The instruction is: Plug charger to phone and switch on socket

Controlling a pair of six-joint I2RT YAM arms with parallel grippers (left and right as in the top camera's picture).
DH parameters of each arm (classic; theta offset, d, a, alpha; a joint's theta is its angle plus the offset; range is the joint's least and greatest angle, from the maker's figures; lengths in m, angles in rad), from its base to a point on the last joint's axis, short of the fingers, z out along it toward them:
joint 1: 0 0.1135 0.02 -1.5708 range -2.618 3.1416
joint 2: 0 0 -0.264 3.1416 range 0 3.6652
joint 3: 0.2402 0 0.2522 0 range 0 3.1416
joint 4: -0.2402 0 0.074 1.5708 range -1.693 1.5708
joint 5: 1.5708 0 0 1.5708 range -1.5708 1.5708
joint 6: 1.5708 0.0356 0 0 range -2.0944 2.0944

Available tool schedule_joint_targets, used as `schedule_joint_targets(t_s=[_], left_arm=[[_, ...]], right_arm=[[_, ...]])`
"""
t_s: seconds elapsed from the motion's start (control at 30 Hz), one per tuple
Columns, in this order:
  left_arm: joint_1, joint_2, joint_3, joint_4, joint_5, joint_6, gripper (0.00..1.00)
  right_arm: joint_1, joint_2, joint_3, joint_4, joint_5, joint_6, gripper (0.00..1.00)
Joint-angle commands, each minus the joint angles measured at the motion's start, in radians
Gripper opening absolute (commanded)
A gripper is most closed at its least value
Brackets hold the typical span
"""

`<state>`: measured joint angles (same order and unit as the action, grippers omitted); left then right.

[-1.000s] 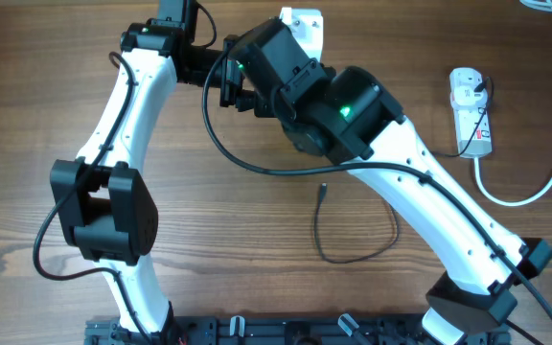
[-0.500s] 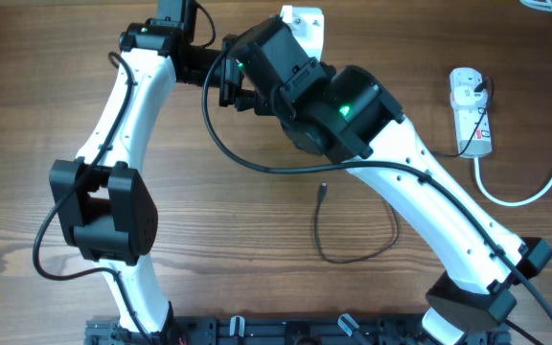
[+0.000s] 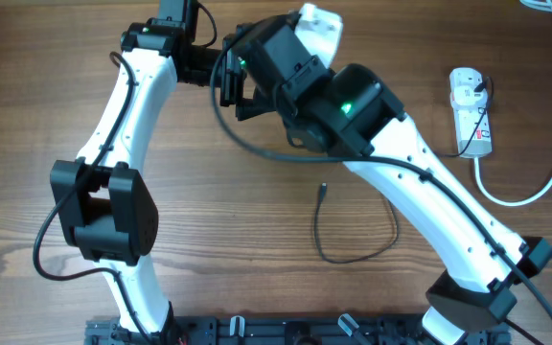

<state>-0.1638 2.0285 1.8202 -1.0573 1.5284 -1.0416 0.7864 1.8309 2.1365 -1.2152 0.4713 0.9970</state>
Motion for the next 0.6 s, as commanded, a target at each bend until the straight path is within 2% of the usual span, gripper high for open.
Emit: schedule_joint_targets(t_s=[0.0, 0.1, 0.13, 0.2, 0.4, 0.57], left_arm=[[-0.003, -0.034, 0.02, -0.001, 0.027, 0.013, 1.0], [-0.003, -0.034, 0.02, -0.001, 0.026, 0.013, 0.86], [-0.003, -0.034, 0.02, -0.001, 0.026, 0.013, 0.72], [-0.003, -0.034, 0.02, -0.001, 0.027, 0.012, 0.63], [-0.003, -0.033, 0.02, -0.001, 0.027, -0.015, 0.67], [-0.003, -0.034, 0.02, -0.001, 0.027, -0.022, 0.62]], right_arm=[[-0.043, -0.052, 0.022, -0.028, 0.001, 0.473, 0.04], [-0.049, -0.062, 0.022, -0.027, -0.004, 0.613, 0.04], [-0.049, -0.064, 0.022, -0.027, -0.005, 0.656, 0.04], [-0.049, -0.064, 0.022, -0.026, -0.016, 0.705, 0.04], [-0.049, -0.064, 0.021, -0.027, -0.102, 0.853, 0.04], [-0.049, -0.063, 0.021, -0.028, -0.107, 0.873, 0.04]])
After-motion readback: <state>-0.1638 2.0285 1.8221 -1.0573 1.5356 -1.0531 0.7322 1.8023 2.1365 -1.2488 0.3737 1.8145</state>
